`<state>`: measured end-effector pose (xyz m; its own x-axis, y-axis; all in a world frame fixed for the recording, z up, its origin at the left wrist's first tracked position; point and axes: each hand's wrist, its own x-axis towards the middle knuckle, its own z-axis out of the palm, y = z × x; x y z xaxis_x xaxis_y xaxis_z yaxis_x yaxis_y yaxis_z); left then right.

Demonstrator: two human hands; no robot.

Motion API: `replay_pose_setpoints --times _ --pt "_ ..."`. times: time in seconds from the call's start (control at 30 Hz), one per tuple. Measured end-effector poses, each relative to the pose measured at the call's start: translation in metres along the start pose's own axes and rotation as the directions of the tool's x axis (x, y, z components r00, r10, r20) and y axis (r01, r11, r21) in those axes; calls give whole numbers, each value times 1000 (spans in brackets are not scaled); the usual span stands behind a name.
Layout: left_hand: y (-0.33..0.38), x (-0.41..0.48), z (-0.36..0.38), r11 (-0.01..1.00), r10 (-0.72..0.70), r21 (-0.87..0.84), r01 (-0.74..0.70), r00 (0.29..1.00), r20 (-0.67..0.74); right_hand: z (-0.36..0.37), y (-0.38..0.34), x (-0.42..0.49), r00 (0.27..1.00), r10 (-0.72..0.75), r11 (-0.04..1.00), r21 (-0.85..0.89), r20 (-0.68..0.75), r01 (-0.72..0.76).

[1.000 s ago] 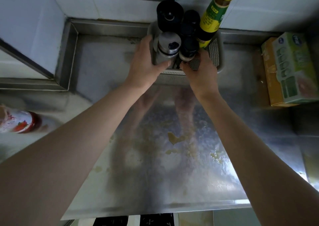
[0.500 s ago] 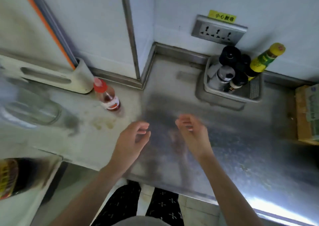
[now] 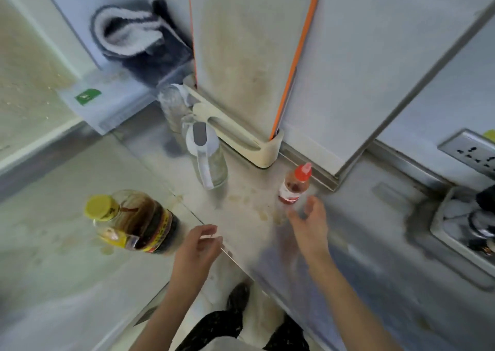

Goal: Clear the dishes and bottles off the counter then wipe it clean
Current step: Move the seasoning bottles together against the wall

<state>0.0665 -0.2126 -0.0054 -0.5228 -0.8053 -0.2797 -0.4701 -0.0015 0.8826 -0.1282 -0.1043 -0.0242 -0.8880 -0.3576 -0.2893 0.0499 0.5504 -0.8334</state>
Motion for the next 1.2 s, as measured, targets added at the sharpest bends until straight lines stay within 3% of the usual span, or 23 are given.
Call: replay_pose_setpoints --times 0.37,0.63,0.77,0.87,1.0,1.2 --pt "10 33 -4 997 -14 -70 16 1000 19 19 -28 49 993 38 998 57 -112 -32" --pt "16 41 57 997 52 44 -69 952 302 -35 4 15 979 89 987 148 -182 -63" --pt "30 37 123 967 146 99 -234 830 538 -92 50 -11 928 157 970 231 -337 -80" --pt "39 37 182 911 259 92 -403 729 634 -139 81 -33 879 195 965 245 -434 -93" --pt "53 39 266 745 396 90 -661 548 737 -182 124 -45 824 251 957 260 -508 -131" --pt "57 35 370 483 534 104 -870 386 752 -230 163 -46 666 190 965 261 -721 8"
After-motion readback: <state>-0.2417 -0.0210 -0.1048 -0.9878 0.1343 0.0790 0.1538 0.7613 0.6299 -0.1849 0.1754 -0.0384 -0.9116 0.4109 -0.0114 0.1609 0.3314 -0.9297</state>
